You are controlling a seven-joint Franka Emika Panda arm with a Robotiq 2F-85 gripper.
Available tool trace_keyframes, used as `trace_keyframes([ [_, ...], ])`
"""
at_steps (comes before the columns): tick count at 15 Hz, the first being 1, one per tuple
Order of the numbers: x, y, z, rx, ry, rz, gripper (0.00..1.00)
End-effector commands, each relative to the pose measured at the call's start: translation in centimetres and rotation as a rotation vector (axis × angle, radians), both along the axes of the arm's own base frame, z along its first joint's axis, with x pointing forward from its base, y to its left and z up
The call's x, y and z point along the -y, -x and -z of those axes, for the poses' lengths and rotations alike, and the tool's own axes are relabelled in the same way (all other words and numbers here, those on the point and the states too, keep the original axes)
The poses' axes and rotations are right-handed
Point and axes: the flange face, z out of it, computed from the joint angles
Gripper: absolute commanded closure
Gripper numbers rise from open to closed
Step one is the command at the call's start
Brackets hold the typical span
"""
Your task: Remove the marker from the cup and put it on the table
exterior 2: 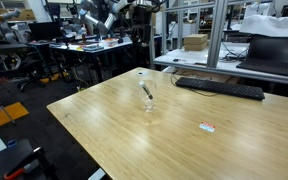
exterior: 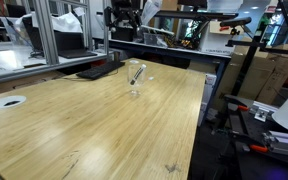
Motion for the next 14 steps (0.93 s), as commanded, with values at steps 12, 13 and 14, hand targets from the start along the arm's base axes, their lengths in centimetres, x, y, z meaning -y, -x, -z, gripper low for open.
trace_keyframes([
  [12,5.5,-0.2,2.6,-0.106,-0.071,-0.483,0.0],
  [13,5.4,-0.2,2.7,-0.106,-0.073,-0.488,0.0],
  [14,5.3,-0.2,2.6,-0.104,-0.074,-0.491,0.0],
])
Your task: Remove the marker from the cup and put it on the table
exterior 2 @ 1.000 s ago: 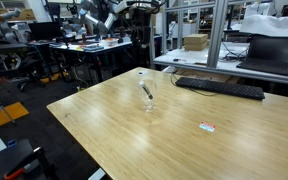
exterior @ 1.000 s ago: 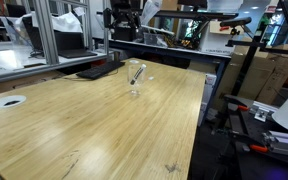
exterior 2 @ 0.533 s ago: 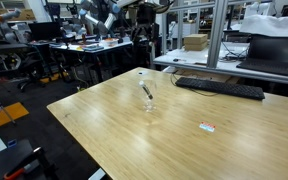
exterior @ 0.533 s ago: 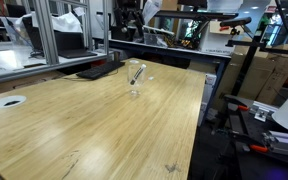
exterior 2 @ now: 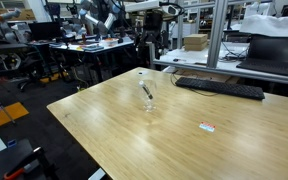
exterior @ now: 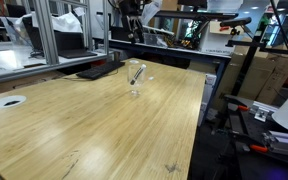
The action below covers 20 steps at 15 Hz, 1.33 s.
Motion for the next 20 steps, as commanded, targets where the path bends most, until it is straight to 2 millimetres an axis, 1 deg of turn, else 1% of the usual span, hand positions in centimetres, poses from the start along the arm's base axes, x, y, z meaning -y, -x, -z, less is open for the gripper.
trace_keyframes([
  [1,0.0,0.0,-0.1,0.0,0.0,-0.001,0.0],
  [2,0.0,0.0,-0.1,0.0,0.0,-0.001,0.0],
  [3,-0.4,-0.1,0.2,0.038,0.003,-0.024,0.0],
  [6,-1.7,-0.4,1.9,0.153,0.0,-0.003,0.0],
  [9,-2.9,-0.3,3.6,0.251,-0.011,0.073,0.0],
  [11,-3.0,0.4,4.2,0.281,-0.002,0.132,0.0],
  [14,-2.7,1.9,4.3,0.3,0.012,0.197,0.0],
  [17,-2.3,3.6,4.2,0.296,0.019,0.227,0.0],
  [20,-1.8,4.9,4.8,0.281,0.006,0.262,0.0],
])
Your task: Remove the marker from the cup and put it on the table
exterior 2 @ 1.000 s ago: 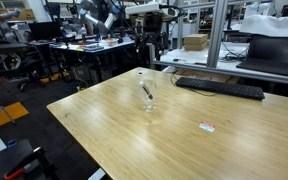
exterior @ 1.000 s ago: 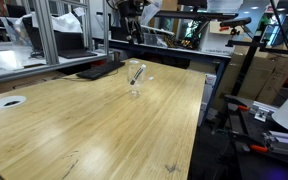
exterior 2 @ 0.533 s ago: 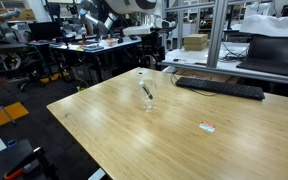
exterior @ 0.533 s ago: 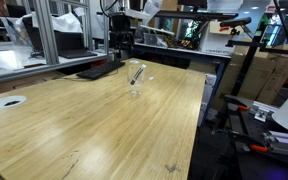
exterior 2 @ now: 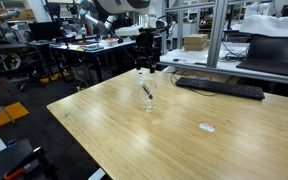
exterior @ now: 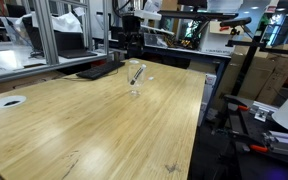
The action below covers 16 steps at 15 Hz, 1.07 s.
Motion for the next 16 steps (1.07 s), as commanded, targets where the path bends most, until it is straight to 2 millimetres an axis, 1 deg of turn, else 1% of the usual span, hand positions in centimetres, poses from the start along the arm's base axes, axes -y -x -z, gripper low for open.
trace_keyframes([
  [1,0.9,1.6,0.1,0.02,-0.059,0.084,0.0],
  [4,2.2,1.8,0.7,0.028,-0.124,0.179,0.0],
  [7,3.5,1.9,1.0,0.043,-0.149,0.236,0.0],
  [8,3.7,1.9,1.0,0.044,-0.149,0.247,0.01],
  [9,3.8,1.9,1.1,0.045,-0.148,0.253,0.05],
  [10,3.8,2.0,1.1,0.044,-0.146,0.259,0.0],
  [11,3.7,2.0,1.2,0.041,-0.144,0.265,0.03],
  [12,3.7,2.2,1.2,0.036,-0.143,0.271,0.0],
  [14,3.8,2.4,1.4,0.026,-0.14,0.284,0.0],
  [15,3.9,2.6,1.6,0.02,-0.139,0.293,0.19],
  [16,3.9,2.8,1.8,0.016,-0.139,0.298,0.26],
])
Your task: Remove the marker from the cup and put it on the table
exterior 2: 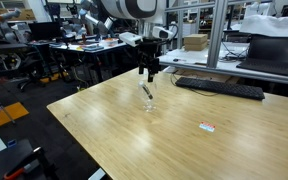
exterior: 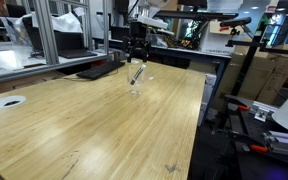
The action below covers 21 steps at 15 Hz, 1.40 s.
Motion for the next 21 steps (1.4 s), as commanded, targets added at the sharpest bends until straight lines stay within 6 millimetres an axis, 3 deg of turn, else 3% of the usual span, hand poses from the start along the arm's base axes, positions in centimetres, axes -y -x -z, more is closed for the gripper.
trace_keyframes([
  [1,0.3,1.2,-0.4,-0.002,-0.012,0.043,0.33],
  [4,0.4,1.8,0.2,-0.018,-0.013,0.054,0.54],
  [7,0.4,2.3,0.5,-0.025,-0.014,0.064,0.6],
  [8,0.3,2.4,0.4,-0.024,-0.015,0.066,0.82],
  [12,0.2,2.8,0.0,-0.022,-0.019,0.068,0.98],
  [17,0.0,2.6,-0.8,-0.004,-0.022,0.053,0.95],
  [21,0.1,3.1,-4.3,0.039,-0.019,0.021,0.95],
])
